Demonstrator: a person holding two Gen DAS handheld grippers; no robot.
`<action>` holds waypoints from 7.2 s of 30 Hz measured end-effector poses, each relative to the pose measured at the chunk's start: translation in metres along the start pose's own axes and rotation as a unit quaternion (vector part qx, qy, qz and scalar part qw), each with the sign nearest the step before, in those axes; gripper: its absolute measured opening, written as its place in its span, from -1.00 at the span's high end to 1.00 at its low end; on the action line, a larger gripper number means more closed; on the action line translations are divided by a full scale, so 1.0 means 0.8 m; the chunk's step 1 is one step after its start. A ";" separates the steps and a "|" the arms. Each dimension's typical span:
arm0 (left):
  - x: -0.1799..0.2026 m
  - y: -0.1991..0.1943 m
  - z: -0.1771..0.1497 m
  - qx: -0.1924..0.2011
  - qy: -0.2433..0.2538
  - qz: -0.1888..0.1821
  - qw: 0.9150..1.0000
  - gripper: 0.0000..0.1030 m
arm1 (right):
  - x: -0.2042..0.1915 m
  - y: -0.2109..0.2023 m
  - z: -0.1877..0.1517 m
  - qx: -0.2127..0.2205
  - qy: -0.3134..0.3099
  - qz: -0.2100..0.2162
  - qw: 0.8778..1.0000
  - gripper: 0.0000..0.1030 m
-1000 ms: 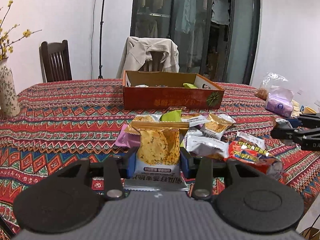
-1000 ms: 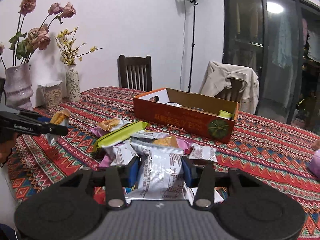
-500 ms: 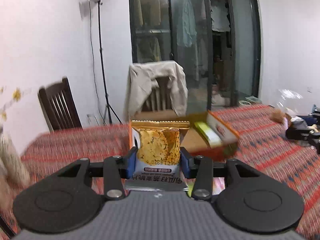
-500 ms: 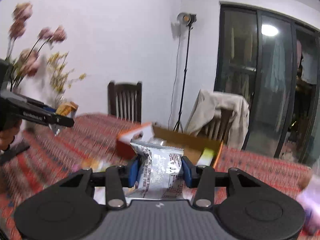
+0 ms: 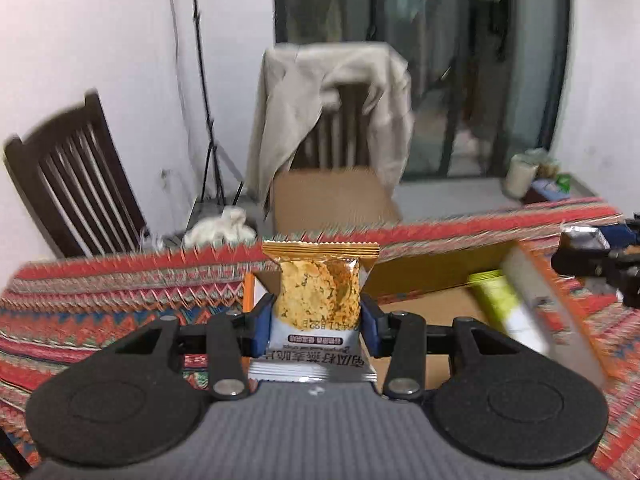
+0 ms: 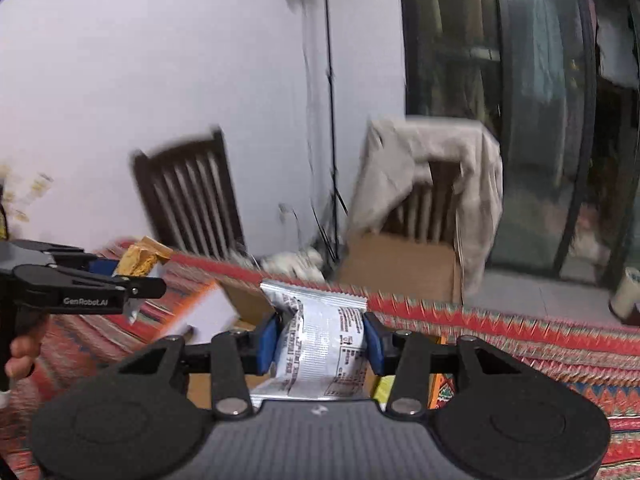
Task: Organize snacks
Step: 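Carry both packets into the orange box and open both tools, then move both tools back over the snack pile, then grasp a white packet with the right tool while the left tool grasps a yellow biscuit packet, then carry both packets into the orange box and open both tools, then move both tools back over the remaining snack pile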
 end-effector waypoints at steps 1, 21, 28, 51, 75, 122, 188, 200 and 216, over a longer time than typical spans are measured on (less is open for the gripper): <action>0.000 0.024 0.001 -0.011 0.000 0.002 1.000 0.14 | 0.005 0.030 -0.001 -0.018 0.004 -0.006 1.000 0.15; -0.025 0.038 -0.012 -0.030 -0.004 -0.001 1.000 -0.50 | 0.006 0.188 -0.039 -0.147 -0.017 -0.085 0.985 -0.40; -0.011 -0.101 -0.019 0.021 0.020 -0.006 1.000 -0.71 | -0.019 0.062 -0.016 -0.096 -0.040 -0.083 0.991 -0.59; 0.053 -0.429 -0.291 0.199 0.029 -0.071 0.977 -1.00 | -0.091 -0.368 -0.215 0.111 -0.063 -0.039 0.991 -1.00; 0.034 -0.276 -0.485 0.059 -0.111 -0.076 0.989 -1.00 | -0.118 -0.274 -0.488 0.076 -0.011 -0.094 0.993 -1.00; -0.010 -0.138 -0.329 0.065 -0.037 -0.053 0.996 0.03 | -0.029 -0.107 -0.381 -0.035 -0.014 -0.007 0.999 0.12; 0.036 0.138 -0.001 -0.076 -0.051 -0.046 0.995 0.09 | 0.025 0.241 -0.051 -0.175 0.086 0.005 0.981 0.21; 0.023 0.078 -0.001 -0.049 -0.052 -0.043 0.997 -0.34 | 0.004 0.219 -0.045 -0.161 0.040 -0.036 0.985 -0.02; 0.010 -0.188 -0.028 0.032 -0.031 -0.006 0.999 -0.81 | 0.003 -0.069 -0.005 -0.051 0.046 -0.053 0.996 -0.27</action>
Point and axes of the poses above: each gripper's, at about its wrist camera, not at the fingertips, and y roughly the way its jaws point, x to its right, z to its top, the point moved 8 cm from there along y, roughly the way its jaws point, and after that the axes turned 8 degrees about -x, right-handed, at the moved point
